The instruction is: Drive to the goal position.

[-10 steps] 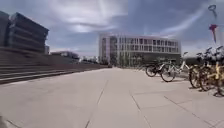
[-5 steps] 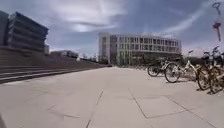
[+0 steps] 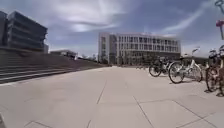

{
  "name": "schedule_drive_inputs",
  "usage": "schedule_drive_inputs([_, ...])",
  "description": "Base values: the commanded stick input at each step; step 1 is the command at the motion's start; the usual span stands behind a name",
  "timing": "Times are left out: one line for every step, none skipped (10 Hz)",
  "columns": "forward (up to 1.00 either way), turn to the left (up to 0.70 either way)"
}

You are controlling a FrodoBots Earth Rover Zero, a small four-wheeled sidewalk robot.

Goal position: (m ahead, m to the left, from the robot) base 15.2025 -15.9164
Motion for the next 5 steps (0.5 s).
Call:
schedule_drive_inputs([0.6, 0.0])
schedule_drive_inputs([0.6, 0.0])
schedule_drive_inputs([0.6, 0.0])
schedule_drive_inputs([0.6, 0.0])
schedule_drive_inputs([0.6, 0.0])
